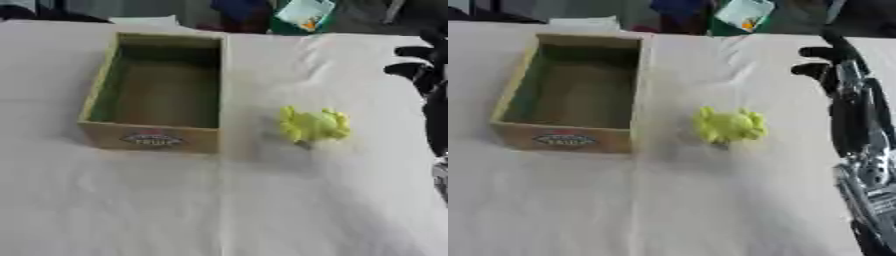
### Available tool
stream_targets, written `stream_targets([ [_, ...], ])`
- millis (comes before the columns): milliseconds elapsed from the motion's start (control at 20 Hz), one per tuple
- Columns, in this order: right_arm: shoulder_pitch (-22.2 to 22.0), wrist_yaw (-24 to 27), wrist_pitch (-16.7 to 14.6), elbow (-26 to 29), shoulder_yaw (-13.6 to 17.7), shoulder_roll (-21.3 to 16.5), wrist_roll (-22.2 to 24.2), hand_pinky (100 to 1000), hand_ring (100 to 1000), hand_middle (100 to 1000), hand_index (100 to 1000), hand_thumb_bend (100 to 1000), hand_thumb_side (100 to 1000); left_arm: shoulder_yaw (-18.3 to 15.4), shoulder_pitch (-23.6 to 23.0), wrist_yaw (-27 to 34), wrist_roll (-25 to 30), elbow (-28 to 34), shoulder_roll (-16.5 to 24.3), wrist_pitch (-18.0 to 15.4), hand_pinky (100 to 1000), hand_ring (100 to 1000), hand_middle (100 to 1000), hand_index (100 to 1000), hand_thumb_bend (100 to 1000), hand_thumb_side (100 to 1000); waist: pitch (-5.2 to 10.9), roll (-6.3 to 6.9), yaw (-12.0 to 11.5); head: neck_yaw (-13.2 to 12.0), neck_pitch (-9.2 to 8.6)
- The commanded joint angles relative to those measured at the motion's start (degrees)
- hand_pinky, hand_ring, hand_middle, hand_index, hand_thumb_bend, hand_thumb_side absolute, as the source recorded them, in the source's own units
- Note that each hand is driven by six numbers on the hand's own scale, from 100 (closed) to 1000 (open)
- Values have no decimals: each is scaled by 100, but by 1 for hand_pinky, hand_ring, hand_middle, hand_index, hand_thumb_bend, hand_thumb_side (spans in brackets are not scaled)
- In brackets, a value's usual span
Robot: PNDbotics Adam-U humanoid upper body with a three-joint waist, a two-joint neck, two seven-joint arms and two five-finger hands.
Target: Pick up objects on the table and place them in the box.
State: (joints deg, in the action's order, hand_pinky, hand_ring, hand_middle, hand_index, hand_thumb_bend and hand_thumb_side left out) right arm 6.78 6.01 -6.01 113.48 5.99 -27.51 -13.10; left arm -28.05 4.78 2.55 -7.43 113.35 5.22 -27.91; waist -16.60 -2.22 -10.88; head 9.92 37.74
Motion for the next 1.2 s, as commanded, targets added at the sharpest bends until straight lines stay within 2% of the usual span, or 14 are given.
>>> stream_targets([
  [50, 138, -132, 11, 111, 41, -267, -22, 837, 692, 735, 936, 100, 1000, -35, 18, 17, 9, 124, 62, 20, 497, 512, 529, 714, 100, 625, 104, 18, 6, -2, 13],
  [300, 517, -820, 221, 111, -66, -989, 162, 848, 742, 771, 925, 100, 1000, -8, -8, 16, 49, 124, 95, -2, 497, 512, 530, 714, 100, 627, 130, 8, -1, 30, 69],
  [500, 886, -1599, 584, 111, -327, -1919, 681, 859, 775, 804, 911, 100, 1000, 16, -31, 31, 78, 124, 127, -5, 497, 512, 530, 714, 100, 627, 159, -6, -11, 73, 108],
  [700, 1238, -2306, 898, 111, -588, -2625, 1293, 853, 791, 825, 899, 100, 1000, 39, -42, 42, 104, 124, 147, -7, 497, 512, 530, 713, 100, 627, 177, -18, -14, 103, 125],
  [900, 1605, -2838, 1082, 111, -865, -3106, 1820, 849, 801, 825, 883, 100, 1000, 79, -42, 69, 147, 124, 172, -15, 497, 512, 530, 714, 100, 626, 183, -22, -25, 132, 124],
  [1200, 1872, -3224, 1144, 111, -1254, -3490, 2480, 855, 815, 811, 878, 100, 1000, 106, -54, 94, 205, 124, 161, -20, 497, 512, 530, 713, 100, 626, 181, -23, -81, 177, 162],
])
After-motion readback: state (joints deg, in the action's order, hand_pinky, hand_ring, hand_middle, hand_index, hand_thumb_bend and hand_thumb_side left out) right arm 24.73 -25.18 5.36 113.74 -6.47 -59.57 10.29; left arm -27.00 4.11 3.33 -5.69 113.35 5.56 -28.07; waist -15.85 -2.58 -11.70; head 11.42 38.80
